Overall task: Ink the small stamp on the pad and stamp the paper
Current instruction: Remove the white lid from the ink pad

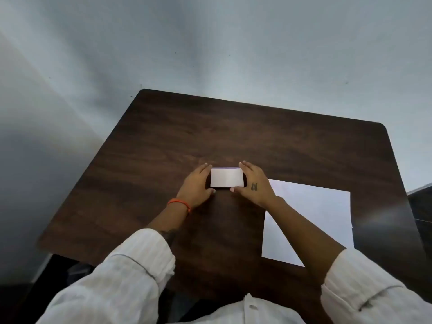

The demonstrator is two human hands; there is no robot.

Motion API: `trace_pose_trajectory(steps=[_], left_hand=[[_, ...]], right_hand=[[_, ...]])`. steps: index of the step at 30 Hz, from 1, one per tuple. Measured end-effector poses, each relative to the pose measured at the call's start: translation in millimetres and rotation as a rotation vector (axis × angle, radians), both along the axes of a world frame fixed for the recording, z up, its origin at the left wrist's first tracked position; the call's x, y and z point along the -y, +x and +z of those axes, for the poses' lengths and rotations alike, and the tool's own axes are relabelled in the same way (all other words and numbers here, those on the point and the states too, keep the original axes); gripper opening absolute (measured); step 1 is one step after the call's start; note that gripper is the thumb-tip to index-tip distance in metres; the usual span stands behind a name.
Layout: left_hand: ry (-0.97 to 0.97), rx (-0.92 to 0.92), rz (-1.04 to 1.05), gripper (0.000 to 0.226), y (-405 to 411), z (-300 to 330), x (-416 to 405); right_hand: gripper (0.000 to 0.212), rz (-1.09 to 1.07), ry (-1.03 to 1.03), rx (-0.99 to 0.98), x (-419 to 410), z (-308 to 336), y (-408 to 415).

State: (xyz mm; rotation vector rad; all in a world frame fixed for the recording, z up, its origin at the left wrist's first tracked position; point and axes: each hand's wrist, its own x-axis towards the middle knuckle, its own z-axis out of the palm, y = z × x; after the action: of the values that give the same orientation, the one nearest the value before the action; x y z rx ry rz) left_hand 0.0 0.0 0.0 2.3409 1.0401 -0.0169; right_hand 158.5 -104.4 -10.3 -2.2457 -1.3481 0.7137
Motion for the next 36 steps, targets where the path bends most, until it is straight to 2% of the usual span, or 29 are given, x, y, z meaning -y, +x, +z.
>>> trace_pose_trajectory(steps=[7, 12, 28, 36], left_hand=[[0.011, -0.099, -0.158, 0.086, 8, -5, -16], [0.032, -0.120, -0.223, 0.079, 14, -6, -19], [0.023, -0.027, -0.151, 0.072, 17, -9, -19], [0.092, 0.036, -0.147, 0.072, 12, 4, -32]], right_hand=[[0.086, 0.068, -0.095, 0.057, -7, -4, 5], [0.079, 0.079, -0.070, 0.083, -8, -6, 9], [0.073, 0.109, -0.048, 0.086, -13, -2, 15], [0.069, 0.169, 0.089, 0.135, -21, 14, 19]])
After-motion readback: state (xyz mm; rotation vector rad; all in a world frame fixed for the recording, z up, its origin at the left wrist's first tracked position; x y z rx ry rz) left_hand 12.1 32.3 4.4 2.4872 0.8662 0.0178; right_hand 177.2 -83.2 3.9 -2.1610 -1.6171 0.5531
